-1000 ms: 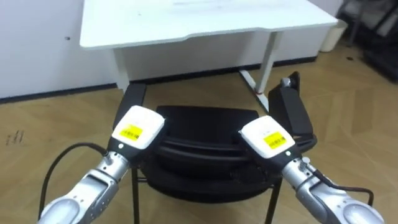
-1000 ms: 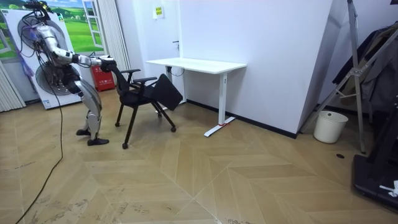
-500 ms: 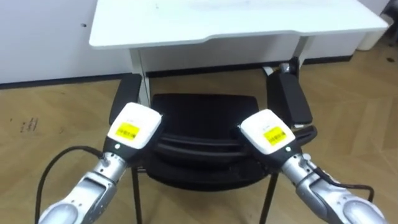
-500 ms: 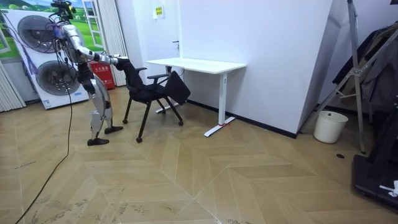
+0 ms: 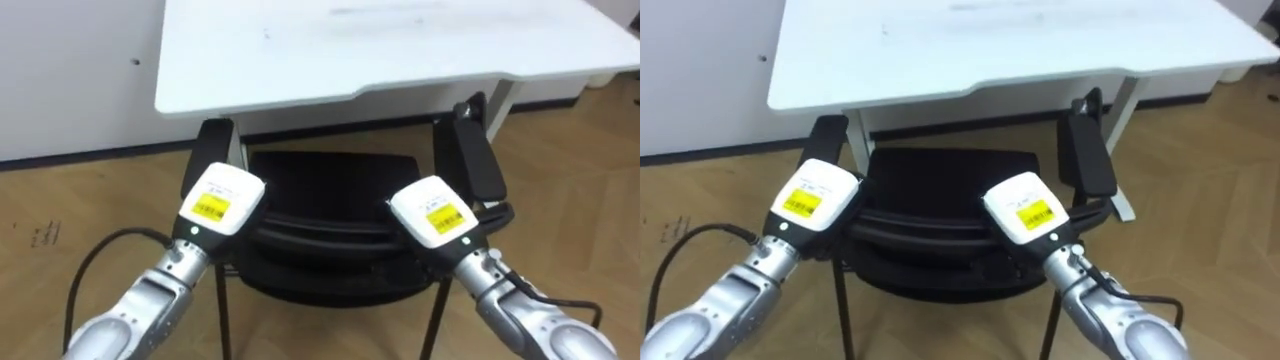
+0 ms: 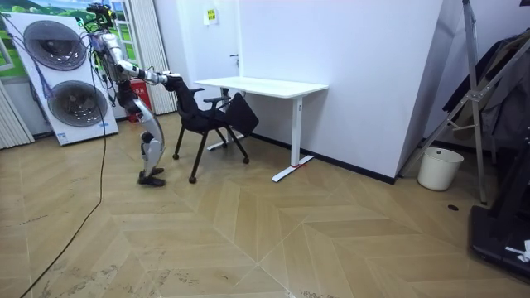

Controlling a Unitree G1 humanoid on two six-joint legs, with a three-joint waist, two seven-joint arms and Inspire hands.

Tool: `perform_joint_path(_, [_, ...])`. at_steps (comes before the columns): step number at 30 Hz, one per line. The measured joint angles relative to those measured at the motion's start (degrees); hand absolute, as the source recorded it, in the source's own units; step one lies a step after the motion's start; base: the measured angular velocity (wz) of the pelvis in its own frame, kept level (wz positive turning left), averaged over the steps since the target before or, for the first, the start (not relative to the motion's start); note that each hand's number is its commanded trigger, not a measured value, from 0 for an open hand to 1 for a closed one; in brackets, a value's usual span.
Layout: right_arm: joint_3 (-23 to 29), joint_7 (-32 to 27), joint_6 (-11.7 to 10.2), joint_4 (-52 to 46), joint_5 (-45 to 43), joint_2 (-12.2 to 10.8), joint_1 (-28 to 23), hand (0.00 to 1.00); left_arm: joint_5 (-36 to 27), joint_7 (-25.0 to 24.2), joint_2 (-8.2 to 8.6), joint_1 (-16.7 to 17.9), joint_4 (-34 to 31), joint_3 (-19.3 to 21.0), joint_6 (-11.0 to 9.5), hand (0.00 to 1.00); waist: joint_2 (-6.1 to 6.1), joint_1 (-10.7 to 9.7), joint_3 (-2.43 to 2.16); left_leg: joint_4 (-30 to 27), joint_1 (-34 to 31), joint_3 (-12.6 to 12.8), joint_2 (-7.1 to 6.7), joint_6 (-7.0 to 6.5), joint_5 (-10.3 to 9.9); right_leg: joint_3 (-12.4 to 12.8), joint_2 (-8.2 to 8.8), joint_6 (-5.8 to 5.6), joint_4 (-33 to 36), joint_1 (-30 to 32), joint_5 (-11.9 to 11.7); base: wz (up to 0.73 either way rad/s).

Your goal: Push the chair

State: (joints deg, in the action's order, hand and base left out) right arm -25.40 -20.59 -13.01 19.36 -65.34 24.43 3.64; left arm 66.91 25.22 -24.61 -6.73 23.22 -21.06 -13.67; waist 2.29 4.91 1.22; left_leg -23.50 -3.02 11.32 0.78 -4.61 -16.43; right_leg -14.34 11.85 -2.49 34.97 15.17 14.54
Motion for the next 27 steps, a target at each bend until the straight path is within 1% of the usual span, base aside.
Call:
perform_joint_path(1, [-0.07,-0.02,-0.06,-0.21,0.02,-0.04,-0.45,1.0,0.01,0.01,-0.17,0.27,0.0,0.0,-0.17,1.0,0.41,-0.05,-0.23,0.17,1.12,-0.57,0.03,0.45,-0.64,0.27,-0.67,0.15,-7.45,-0.05,-3.02,0.19])
perform_joint_path(2, [-0.34,0.14,-0.11,-0.18,0.0,-0.08,-0.53,1.0,0.06,0.05,-0.22,0.76,0.01,0.05,-0.16,1.0,0.33,0.01,-0.3,0.28,2.27,-0.95,0.21,1.1,-1.47,0.38,-1.39,0.36,-12.35,-0.6,-7.73,0.19])
perform_joint_path(3, [-0.37,0.21,-0.17,-0.11,-0.01,-0.08,-0.57,1.0,0.06,0.04,-0.15,0.97,0.01,0.09,-0.16,1.0,0.26,-0.06,-0.39,0.19,2.72,-1.27,0.4,1.38,-1.82,0.58,-1.97,0.47,-13.49,-1.31,-9.53,0.18])
perform_joint_path(4, [-0.36,0.23,-0.21,-0.12,-0.03,-0.06,-0.63,1.0,0.07,0.24,-0.11,1.29,-0.01,0.25,-0.14,1.0,0.39,-0.09,-0.81,0.13,3.23,-1.96,0.76,2.22,-2.38,0.86,-3.24,1.11,-14.68,-2.84,-12.05,0.26])
perform_joint_path(5, [-0.32,0.28,-0.13,-0.14,-0.03,0.07,-0.32,1.0,0.14,0.47,0.11,1.26,-0.02,0.38,0.12,1.0,0.04,-0.24,-0.97,0.23,3.43,-2.42,1.48,2.91,-2.76,0.49,-4.09,1.44,-15.08,-3.55,-13.06,0.22])
perform_joint_path(6, [-0.31,0.41,-0.13,-0.09,-0.02,0.14,-0.01,1.0,0.17,0.59,0.18,1.26,-0.13,0.38,0.42,1.0,-0.31,-0.23,-1.01,0.45,3.59,-2.6,1.63,3.27,-2.92,-0.02,-4.53,1.76,-15.33,-3.92,-12.93,0.16])
perform_joint_path(7, [-0.3,0.91,-0.13,-0.08,-0.02,0.13,0.6,1.0,0.17,0.75,0.25,1.25,-0.29,0.39,0.86,1.0,-0.75,-0.35,-1.15,1.32,4.04,-2.88,2.38,3.81,-2.87,-0.25,-5.44,2.14,-15.49,-4.29,-12.73,0.0])
perform_joint_path(10, [-0.24,1.88,-0.16,-0.1,-0.13,0.24,2.29,1.0,0.14,0.84,0.58,1.13,-0.91,0.74,2.09,1.0,-1.26,-0.52,-1.03,4.5,5.63,-2.98,3.04,4.91,-2.19,-0.68,-6.28,2.55,-15.44,-4.52,-11.38,0.02])
perform_joint_path(11, [-0.1,2.01,-0.12,-0.09,-0.22,0.24,2.33,1.0,0.14,0.83,0.82,1.06,-0.93,0.72,2.35,1.0,-1.31,-0.59,-1.02,5.19,6.45,-3.09,3.48,5.13,-2.11,-1.0,-6.65,2.56,-15.38,-5.09,-10.6,0.06])
perform_joint_path(12, [-0.1,2.1,-0.12,-0.09,-0.22,0.24,2.31,1.0,0.14,0.82,0.81,1.1,-1.03,0.71,2.41,1.0,-1.26,-0.48,-1.02,5.62,6.99,-3.06,3.68,5.3,-2.15,-1.03,-6.92,2.62,-15.2,-5.34,-10.1,0.0])
perform_joint_path(13, [-0.09,2.19,-0.11,-0.23,-0.22,0.23,2.17,1.0,0.15,0.69,0.78,1.12,-1.35,0.71,2.42,1.0,-1.26,-0.35,-1.03,6.13,8.02,-2.96,4.19,5.65,-2.18,-1.22,-7.46,2.76,-15.09,-5.84,-9.2,-0.04])
perform_joint_path(14, [-0.02,2.45,-0.1,-0.58,-0.22,0.08,2.13,1.0,0.16,0.59,0.43,1.22,-1.94,0.73,2.42,1.0,-1.21,-0.24,-1.0,6.04,8.79,-2.59,4.82,6.05,-2.4,-1.41,-7.99,2.97,-14.69,-6.07,-8.35,-0.06])
perform_joint_path(15, [-0.01,2.61,-0.06,-0.83,-0.17,0.05,2.14,1.0,0.15,0.59,0.21,1.24,-2.18,0.8,2.41,1.0,-1.03,-0.15,-0.98,5.59,9.03,-2.21,5.13,6.12,-2.43,-1.38,-8.03,3.12,-14.0,-5.9,-7.75,-0.07])
perform_joint_path(16, [-0.02,2.61,-0.08,-0.81,0.03,-0.13,2.18,1.0,0.16,0.7,0.13,1.2,-2.22,0.96,2.41,1.0,-0.52,0.14,-0.66,3.38,8.84,-1.68,5.75,6.21,-2.48,-1.3,-7.98,3.4,-12.66,-6.07,-6.65,-0.12])
perform_joint_path(17, [-0.04,2.64,-0.08,-0.17,0.0,-0.93,2.17,1.0,0.18,0.84,-0.19,1.3,-1.96,0.99,2.37,1.0,0.03,0.54,-0.5,-0.34,8.39,-1.64,6.4,6.21,-2.48,-1.4,-8.05,3.86,-11.66,-6.48,-5.7,-0.14])
perform_joint_path(18, [-0.04,2.7,-0.08,0.16,-0.11,-1.4,2.16,1.0,0.18,0.86,-0.41,1.42,-1.86,0.99,2.32,1.0,0.27,0.7,-0.55,-2.32,8.0,-1.61,6.82,6.21,-2.48,-1.48,-8.18,4.17,-11.18,-6.93,-5.09,-0.08])
perform_joint_path(19, [-0.07,2.55,-0.15,0.71,-0.13,-1.86,2.02,1.0,0.15,0.78,-0.7,1.46,-1.79,0.86,2.24,1.0,0.5,0.71,-0.5,-7.64,6.41,-2.08,8.04,6.22,-2.47,-1.64,-8.85,4.49,-11.03,-8.52,-3.96,0.08])
perform_joint_path(20, [-0.1,2.44,-0.25,1.03,-0.08,-1.93,1.8,1.0,0.17,0.56,-0.75,1.46,-1.77,0.68,2.24,1.0,0.59,0.63,-0.43,-13.26,4.48,-2.3,9.7,7.02,-1.96,-2.28,-9.69,4.97,-11.24,-9.9,-2.96,0.17])
perform_joint_path(21, [-0.1,2.44,-0.28,1.11,-0.05,-1.99,1.64,1.0,0.17,0.44,-0.82,1.48,-1.83,0.63,2.2,1.0,0.63,0.6,-0.38,-16.0,3.56,-2.44,10.3,7.75,-1.48,-2.57,-10.14,5.21,-11.29,-10.5,-2.33,0.21])
perform_joint_path(22, [-0.06,2.45,-0.2,1.14,0.12,-2.14,1.15,1.0,0.18,0.11,-0.77,1.56,-1.85,0.55,2.1,1.0,0.58,0.63,-0.42,-20.11,2.34,-3.4,11.55,8.58,-0.16,-2.96,-10.78,5.66,-11.3,-11.59,-1.31,0.14])
perform_joint_path(23, [-0.06,2.45,-0.18,1.16,0.11,-2.38,0.76,1.0,0.21,0.06,-0.79,1.87,-1.85,0.57,2.07,1.0,0.68,0.78,-0.48,-22.67,1.55,-4.18,12.16,8.76,1.35,-2.91,-11.43,6.08,-11.31,-12.73,-0.38,0.08])
perform_joint_path(24, [-0.07,2.43,-0.19,1.15,0.05,-2.44,0.62,1.0,0.21,0.08,-0.78,2.1,-1.85,0.61,2.07,1.0,0.82,0.98,-0.46,-23.71,1.25,-4.22,12.47,8.52,2.3,-2.75,-11.65,6.31,-11.33,-13.48,-0.03,-0.07])
perform_joint_path(25, [-0.09,2.39,-0.21,1.14,-0.08,-2.55,0.46,1.0,0.2,0.15,-0.64,2.43,-1.76,0.71,2.08,1.0,1.27,1.43,-0.31,-25.61,0.46,-4.63,12.53,7.74,4.71,-2.35,-11.88,6.74,-11.83,-14.39,0.26,-0.04])
perform_joint_path(26, [-0.13,2.28,-0.23,1.14,-0.13,-2.37,0.46,1.0,0.19,0.42,-0.67,2.5,-1.51,0.67,2.07,1.0,1.7,1.67,-0.36,-26.11,-0.85,-5.7,11.94,8.02,4.69,-2.13,-11.78,7.08,-12.47,-15.03,0.51,0.0])
perform_joint_path(27, [-0.13,2.07,-0.23,1.18,-0.06,-2.15,0.52,1.0,0.19,0.59,-0.46,2.44,-1.36,0.66,2.08,1.0,1.84,1.65,-0.29,-25.85,-1.92,-5.95,11.34,7.94,3.75,-2.14,-11.64,7.17,-12.53,-15.21,0.71,0.04])
